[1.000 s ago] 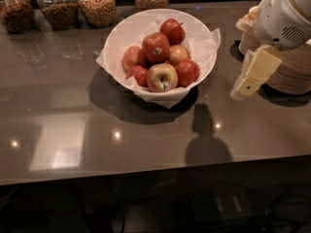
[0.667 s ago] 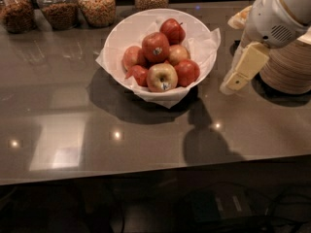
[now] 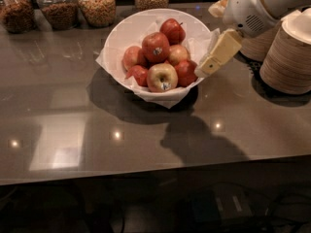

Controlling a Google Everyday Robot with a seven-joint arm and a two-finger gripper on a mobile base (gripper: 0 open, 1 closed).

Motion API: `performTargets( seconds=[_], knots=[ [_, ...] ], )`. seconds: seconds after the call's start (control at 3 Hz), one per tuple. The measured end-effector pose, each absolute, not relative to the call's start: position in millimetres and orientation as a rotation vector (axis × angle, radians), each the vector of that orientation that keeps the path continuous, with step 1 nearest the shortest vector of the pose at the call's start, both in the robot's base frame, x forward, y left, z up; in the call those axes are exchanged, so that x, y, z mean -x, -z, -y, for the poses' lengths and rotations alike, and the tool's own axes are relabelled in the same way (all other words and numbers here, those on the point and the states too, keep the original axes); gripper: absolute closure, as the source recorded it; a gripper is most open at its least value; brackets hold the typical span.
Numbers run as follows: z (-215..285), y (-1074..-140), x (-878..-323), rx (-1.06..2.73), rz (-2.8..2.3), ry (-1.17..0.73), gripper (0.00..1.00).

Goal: Pick apple from white bowl

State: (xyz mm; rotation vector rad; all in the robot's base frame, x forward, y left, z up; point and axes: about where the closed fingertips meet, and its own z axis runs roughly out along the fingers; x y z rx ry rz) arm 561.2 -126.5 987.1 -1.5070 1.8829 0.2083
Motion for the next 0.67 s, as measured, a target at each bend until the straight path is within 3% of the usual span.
performTargets(
  seconds=[0.67],
  knots=[
    [85.6, -988.2, -597.2, 1.509, -1.830, -0.236, 0.00]
  ],
)
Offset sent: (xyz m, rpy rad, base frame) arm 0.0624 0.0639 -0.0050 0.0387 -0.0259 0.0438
